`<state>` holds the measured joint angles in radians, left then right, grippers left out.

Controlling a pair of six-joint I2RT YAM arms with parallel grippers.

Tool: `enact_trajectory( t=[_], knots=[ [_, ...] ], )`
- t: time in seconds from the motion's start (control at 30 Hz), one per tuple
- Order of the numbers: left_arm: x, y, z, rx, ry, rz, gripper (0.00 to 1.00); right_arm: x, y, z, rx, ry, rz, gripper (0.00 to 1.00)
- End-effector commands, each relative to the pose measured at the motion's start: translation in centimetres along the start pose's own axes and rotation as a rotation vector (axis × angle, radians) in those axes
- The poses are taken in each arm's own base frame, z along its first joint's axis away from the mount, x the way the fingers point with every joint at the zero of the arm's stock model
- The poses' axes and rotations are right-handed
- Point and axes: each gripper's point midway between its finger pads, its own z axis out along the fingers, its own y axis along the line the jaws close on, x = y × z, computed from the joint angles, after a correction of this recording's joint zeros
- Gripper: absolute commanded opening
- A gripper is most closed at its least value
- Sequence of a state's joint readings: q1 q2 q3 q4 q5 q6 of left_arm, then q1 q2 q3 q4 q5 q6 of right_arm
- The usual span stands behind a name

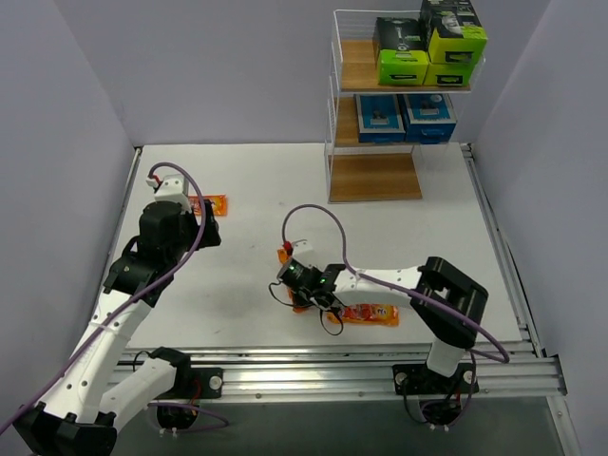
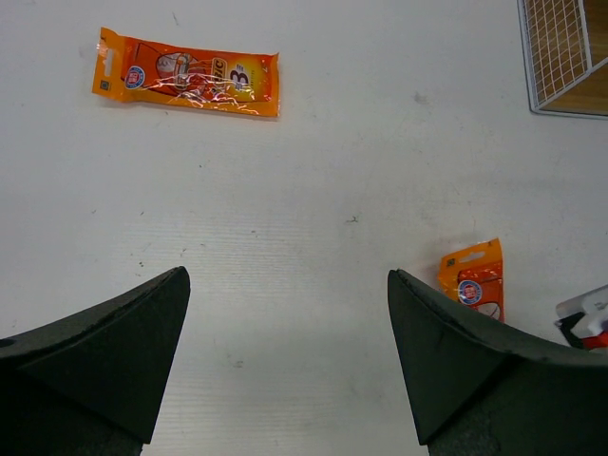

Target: Place and organize the shaving razors onto the shelf

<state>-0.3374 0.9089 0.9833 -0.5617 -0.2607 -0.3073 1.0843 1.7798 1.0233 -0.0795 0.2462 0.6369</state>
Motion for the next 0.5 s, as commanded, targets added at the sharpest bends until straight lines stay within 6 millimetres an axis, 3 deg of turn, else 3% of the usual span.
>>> enact_trajectory(
  t=[0.0,0.07,0.1,0.17,0.33,0.47],
  knots=[
    [-1.1,-0.3,-0.5,0.023,-0.045,-0.020,0.94,-2.6,-2.6,-2.5,0.018,-0.122,0.150,0.00],
    [-1.0,-0.6,-0.5,0.035,-0.040,-0.019,0.94,-2.2,-4.5,-2.8,0.042,-0.152,0.196,0.00],
    [-0.9,-0.7,-0.4,0.041,-0.036,-0.018,0.94,-4.0,-5.1,-3.8,0.027,-0.226,0.262,0.00],
    [-0.9,-0.7,-0.4,0.042,-0.034,-0.018,0.94,-3.8,-7.0,-4.1,0.051,-0.256,0.306,0.00],
    [-1.0,-0.8,-0.5,0.048,-0.037,-0.019,0.94,-6.7,-12.5,-5.8,0.117,-0.401,0.457,0.00],
    [-1.0,-1.0,-0.5,0.057,-0.037,-0.018,0.94,-8.5,-15.3,-6.3,0.128,-0.475,0.510,0.00]
  ],
)
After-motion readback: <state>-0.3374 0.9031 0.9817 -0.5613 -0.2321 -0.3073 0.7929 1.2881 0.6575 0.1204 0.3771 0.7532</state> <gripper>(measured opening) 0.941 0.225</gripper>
